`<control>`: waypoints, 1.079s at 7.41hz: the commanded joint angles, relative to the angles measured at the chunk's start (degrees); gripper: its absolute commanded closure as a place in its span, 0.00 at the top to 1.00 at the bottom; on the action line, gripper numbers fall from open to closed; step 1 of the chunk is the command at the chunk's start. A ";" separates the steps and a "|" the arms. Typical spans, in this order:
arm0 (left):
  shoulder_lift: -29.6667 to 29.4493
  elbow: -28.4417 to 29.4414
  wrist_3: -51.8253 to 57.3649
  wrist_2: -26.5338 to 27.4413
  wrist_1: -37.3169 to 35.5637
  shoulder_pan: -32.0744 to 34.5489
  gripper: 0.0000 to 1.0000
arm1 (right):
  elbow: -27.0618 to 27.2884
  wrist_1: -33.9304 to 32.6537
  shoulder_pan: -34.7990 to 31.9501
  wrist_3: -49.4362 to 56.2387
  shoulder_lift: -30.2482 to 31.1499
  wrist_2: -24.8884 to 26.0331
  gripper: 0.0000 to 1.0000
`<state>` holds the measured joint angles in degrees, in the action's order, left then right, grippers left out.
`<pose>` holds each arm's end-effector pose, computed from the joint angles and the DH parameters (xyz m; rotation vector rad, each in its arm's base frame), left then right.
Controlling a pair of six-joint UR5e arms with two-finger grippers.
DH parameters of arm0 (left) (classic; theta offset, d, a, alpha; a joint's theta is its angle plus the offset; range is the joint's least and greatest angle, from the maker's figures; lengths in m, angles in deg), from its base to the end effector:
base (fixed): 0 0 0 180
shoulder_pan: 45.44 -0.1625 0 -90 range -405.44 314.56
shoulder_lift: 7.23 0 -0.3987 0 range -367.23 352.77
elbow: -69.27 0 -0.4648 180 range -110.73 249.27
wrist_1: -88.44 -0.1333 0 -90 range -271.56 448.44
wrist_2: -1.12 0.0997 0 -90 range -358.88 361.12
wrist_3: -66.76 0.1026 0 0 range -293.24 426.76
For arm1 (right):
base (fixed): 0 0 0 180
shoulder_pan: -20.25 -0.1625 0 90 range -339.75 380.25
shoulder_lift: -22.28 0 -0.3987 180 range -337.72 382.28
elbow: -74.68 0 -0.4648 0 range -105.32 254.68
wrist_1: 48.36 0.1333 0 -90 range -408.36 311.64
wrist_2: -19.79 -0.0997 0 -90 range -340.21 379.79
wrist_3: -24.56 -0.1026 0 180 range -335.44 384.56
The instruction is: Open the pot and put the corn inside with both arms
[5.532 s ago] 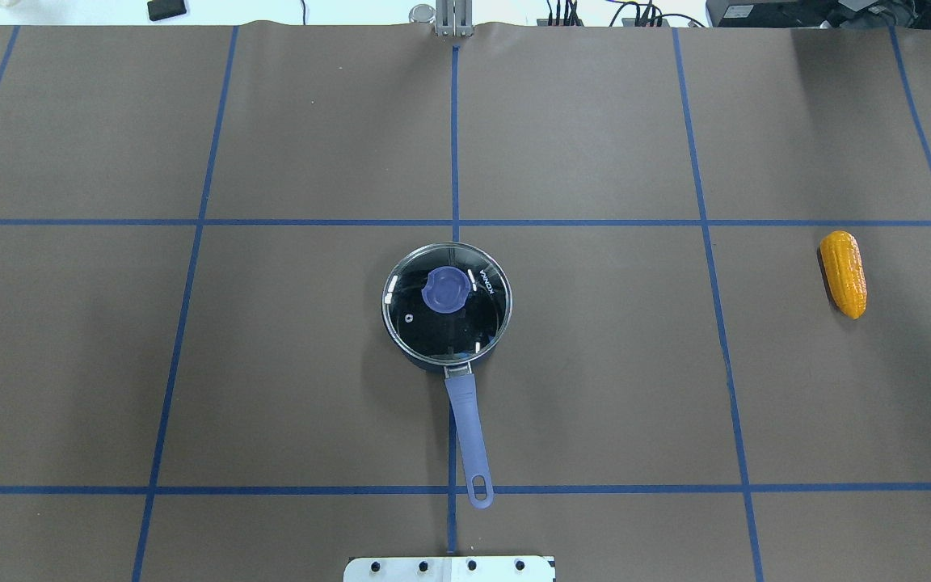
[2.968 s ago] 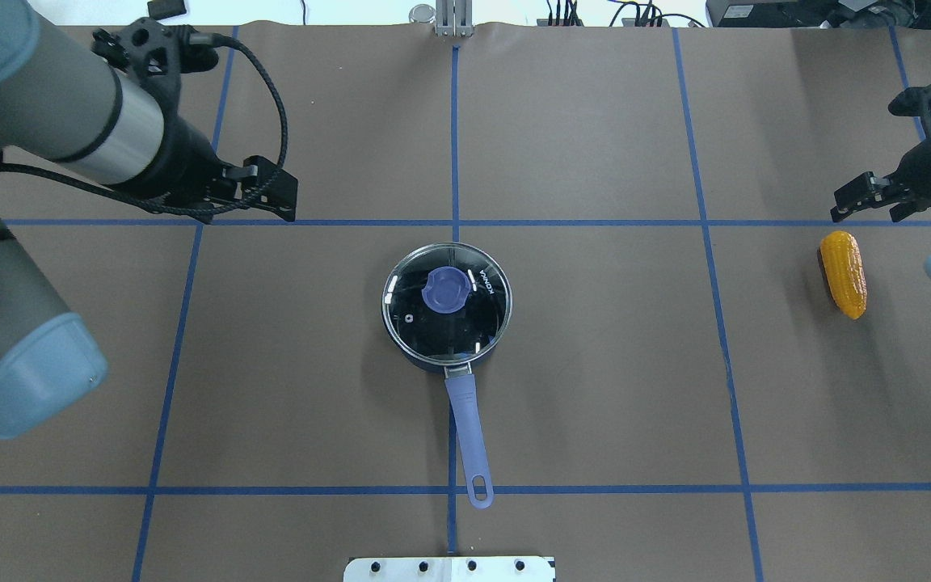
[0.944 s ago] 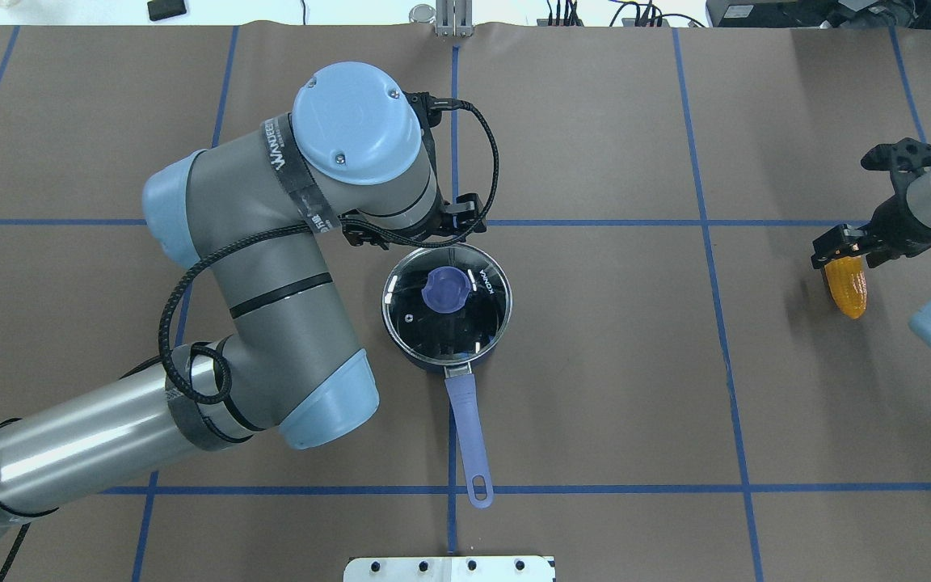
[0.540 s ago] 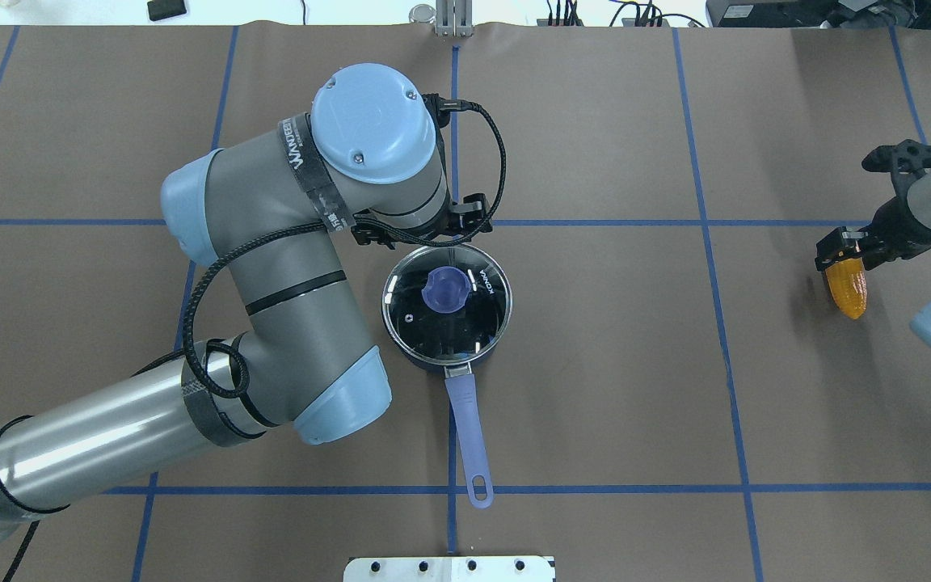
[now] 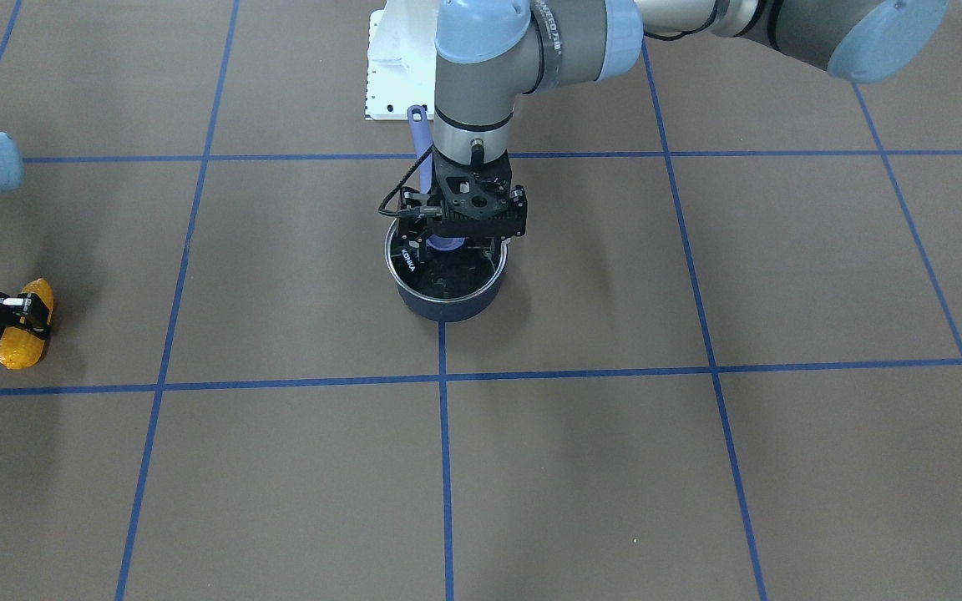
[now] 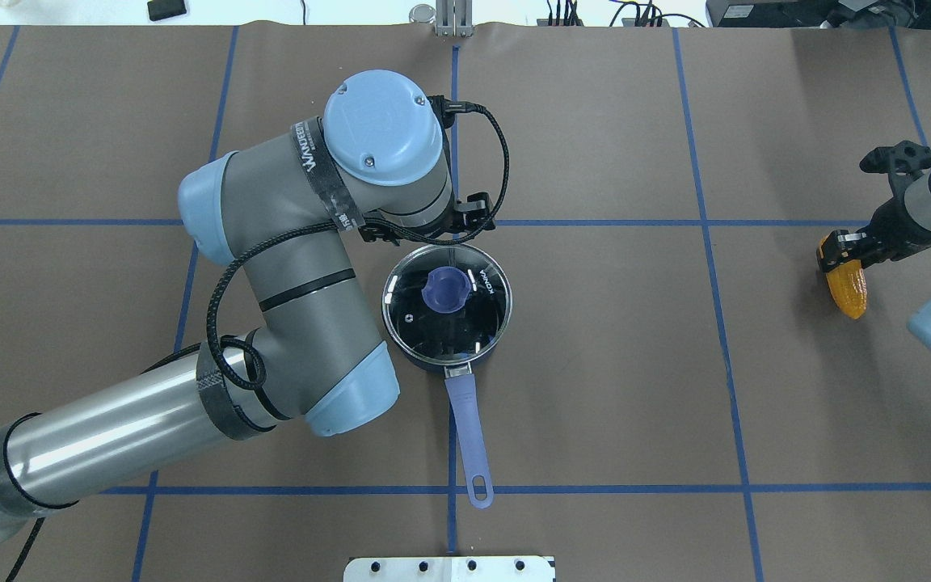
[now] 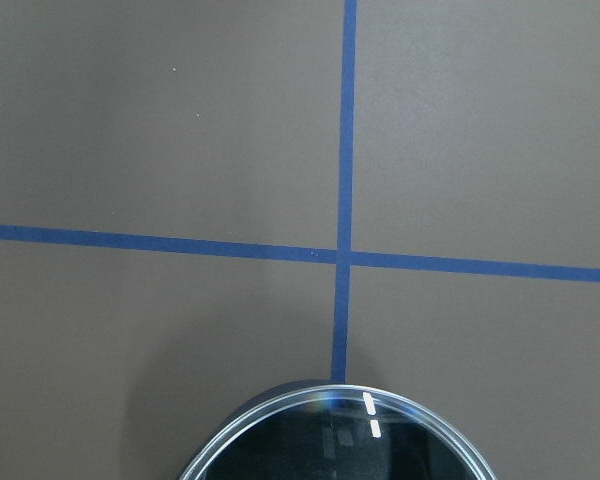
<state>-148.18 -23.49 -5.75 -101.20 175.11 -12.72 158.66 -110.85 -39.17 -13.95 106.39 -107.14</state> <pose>0.5502 -0.4859 0.0262 0.1897 0.8789 -0.1532 -0.2598 -0.5805 0.5871 0.0214 -0.7813 -0.0227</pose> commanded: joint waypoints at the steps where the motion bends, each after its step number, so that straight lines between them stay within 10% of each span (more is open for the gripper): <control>1: -0.10 0.82 0.00 0.10 0.26 -0.80 0.97 | 0.22 0.00 0.01 -0.07 -0.27 -0.08 0.18; 8: 0.42 1.35 0.27 3.79 0.26 -5.20 0.93 | 2.41 -0.87 -1.48 -0.25 -1.59 -1.83 0.16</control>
<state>-147.82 -22.29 -5.49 -97.59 175.30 -17.59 160.91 -111.61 -40.07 -14.17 105.01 -108.30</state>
